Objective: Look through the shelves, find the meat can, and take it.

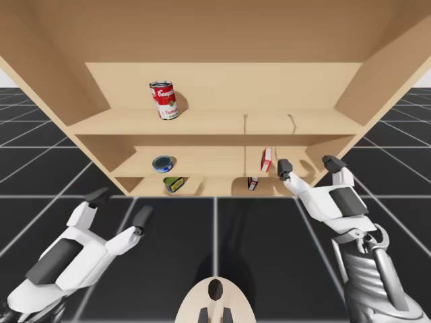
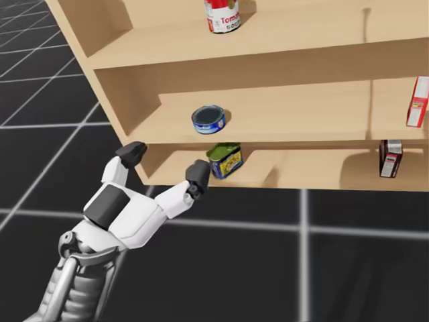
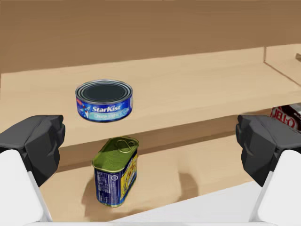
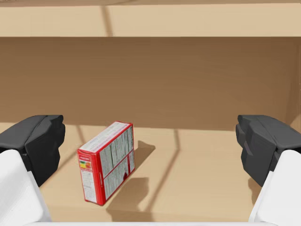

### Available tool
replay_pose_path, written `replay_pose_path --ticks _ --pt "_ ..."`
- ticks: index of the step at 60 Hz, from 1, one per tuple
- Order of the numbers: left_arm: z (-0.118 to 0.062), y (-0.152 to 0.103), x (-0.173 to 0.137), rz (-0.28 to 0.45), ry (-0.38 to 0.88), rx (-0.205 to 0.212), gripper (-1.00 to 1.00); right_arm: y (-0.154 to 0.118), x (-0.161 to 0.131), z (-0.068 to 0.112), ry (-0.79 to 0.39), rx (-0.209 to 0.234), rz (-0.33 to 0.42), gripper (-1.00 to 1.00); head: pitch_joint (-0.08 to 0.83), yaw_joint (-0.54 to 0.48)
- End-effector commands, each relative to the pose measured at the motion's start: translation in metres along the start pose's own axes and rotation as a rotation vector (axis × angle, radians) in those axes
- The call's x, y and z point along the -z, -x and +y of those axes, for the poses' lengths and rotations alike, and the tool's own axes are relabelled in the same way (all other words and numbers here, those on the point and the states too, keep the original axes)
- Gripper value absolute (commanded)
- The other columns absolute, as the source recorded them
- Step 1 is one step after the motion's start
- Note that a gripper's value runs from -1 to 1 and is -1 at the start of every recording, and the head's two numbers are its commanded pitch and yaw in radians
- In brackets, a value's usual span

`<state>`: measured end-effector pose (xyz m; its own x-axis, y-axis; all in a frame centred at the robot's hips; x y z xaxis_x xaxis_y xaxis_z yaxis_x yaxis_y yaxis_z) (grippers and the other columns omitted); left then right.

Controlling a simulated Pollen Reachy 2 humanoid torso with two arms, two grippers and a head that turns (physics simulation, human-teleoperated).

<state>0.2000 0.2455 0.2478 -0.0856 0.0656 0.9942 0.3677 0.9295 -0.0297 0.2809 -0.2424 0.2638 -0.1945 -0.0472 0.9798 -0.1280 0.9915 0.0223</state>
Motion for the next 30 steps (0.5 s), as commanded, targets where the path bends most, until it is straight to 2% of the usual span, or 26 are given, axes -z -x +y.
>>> replay_pose_path --ticks 1,7,10,20,27,30 --pt "0.009 0.036 0.005 0.061 -0.01 -0.018 -1.0 -0.001 0.0 -0.002 0.003 0.004 -0.004 -1.0 0.606 0.28" --pt "0.014 0.055 0.018 0.1 -0.011 -0.019 -1.0 -0.001 0.001 -0.002 0.007 0.01 -0.015 -1.0 0.608 0.28" --pt "0.017 0.065 0.028 0.126 0.001 -0.054 -1.0 -0.001 0.001 -0.003 0.01 0.013 -0.021 -1.0 0.612 0.28" --pt "0.025 0.085 0.059 0.187 -0.008 -0.113 -1.0 0.0 0.002 -0.004 0.011 0.015 -0.023 -1.0 0.617 0.28" --pt "0.028 0.09 0.079 0.211 -0.014 -0.112 -1.0 0.001 0.002 -0.004 0.009 0.014 -0.022 -1.0 0.619 0.28" --pt "0.028 0.091 0.088 0.214 -0.018 -0.098 -1.0 0.001 0.002 -0.004 0.009 0.013 -0.023 -1.0 0.619 0.29"
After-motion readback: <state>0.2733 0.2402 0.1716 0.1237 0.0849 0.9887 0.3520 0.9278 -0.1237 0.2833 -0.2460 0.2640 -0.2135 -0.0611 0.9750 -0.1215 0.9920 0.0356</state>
